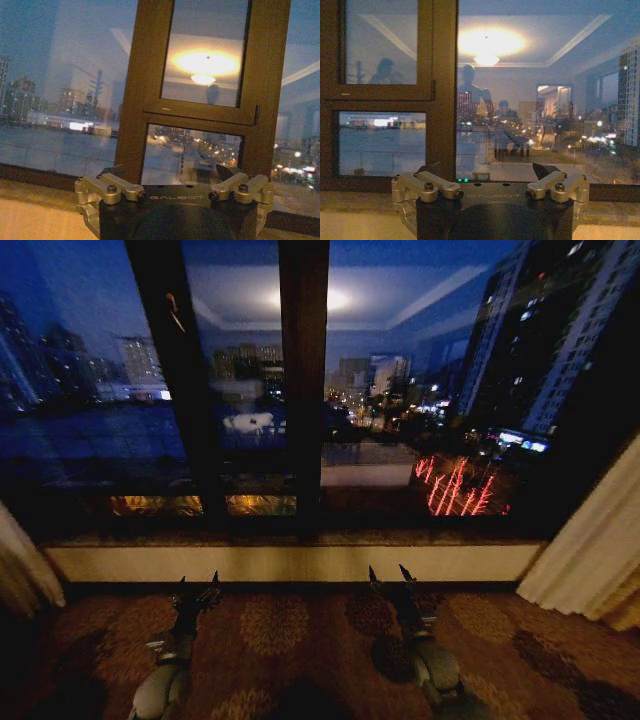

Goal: Open the curtains by pulling them apart, changing their state from closed to fully open.

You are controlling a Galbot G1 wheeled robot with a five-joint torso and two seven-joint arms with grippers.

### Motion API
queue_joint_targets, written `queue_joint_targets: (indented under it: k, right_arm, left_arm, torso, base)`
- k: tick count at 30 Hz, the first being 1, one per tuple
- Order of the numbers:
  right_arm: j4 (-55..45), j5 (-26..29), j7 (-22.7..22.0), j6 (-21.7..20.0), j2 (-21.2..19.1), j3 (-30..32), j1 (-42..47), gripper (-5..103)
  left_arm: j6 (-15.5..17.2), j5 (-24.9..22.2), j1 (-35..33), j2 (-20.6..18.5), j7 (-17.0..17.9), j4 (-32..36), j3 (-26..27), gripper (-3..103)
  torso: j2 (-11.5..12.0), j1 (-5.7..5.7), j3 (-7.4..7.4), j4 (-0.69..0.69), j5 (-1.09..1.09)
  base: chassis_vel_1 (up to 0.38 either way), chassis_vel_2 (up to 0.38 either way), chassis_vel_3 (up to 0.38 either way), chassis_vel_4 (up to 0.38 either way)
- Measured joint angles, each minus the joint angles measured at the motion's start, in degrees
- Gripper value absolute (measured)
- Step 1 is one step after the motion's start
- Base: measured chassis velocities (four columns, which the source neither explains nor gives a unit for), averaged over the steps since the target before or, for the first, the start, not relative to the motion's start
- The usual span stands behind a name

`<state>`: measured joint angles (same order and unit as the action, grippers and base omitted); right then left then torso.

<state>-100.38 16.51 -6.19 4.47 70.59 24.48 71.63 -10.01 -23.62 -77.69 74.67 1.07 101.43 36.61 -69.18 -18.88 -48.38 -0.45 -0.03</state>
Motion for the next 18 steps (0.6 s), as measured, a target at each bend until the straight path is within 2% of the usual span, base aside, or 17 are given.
queue_joint_targets:
  k: [3, 5, 10, 12, 15, 18]
  right_arm:
    - [0.0, 0.0, 0.0, 0.0, 0.0, 0.0, 0.0, 100]
    - [0.0, 0.0, 0.0, 0.0, 0.0, 0.0, 0.0, 100]
    - [0.0, 0.0, 0.0, 0.0, 0.0, 0.0, 0.0, 100]
    - [0.0, 0.0, 0.0, 0.0, 0.0, 0.0, 0.0, 100]
    - [0.0, 0.0, 0.0, 0.0, 0.0, 0.0, 0.0, 100]
    - [0.0, 0.0, 0.0, 0.0, 0.0, 0.0, 0.0, 100]
  left_arm:
    - [0.0, 0.0, 0.0, 0.0, 0.0, 0.0, 0.0, 100]
    - [0.0, 0.0, 0.0, 0.0, 0.0, 0.0, 0.0, 100]
    - [0.0, 0.0, 0.0, 0.0, 0.0, 0.0, 0.0, 100]
    - [0.0, 0.0, 0.0, 0.0, 0.0, 0.0, 0.0, 100]
    - [0.0, 0.0, 0.0, 0.0, 0.0, 0.0, 0.0, 100]
    - [0.0, 0.0, 0.0, 0.0, 0.0, 0.0, 0.0, 100]
  torso:
    - [0.0, 0.02, 0.01, 0.0, 0.05]
    - [-0.1, 0.05, 0.04, 0.01, 0.01]
    - [0.0, 0.03, 0.0, -0.03, 0.02]
    - [0.0, -0.04, -0.02, -0.03, 0.08]
    - [0.0, -0.08, -0.03, -0.01, 0.01]
    - [0.0, -0.08, -0.03, 0.01, 0.05]
  base:
    - [0.292, -0.224, -0.293, 0.214]
    - [0.164, -0.121, -0.187, 0.135]
    - [0.003, -0.027, -0.113, 0.091]
    - [-0.077, -0.045, 0.034, -0.038]
    - [-0.092, -0.004, 0.076, -0.053]
    - [-0.008, 0.008, 0.033, -0.012]
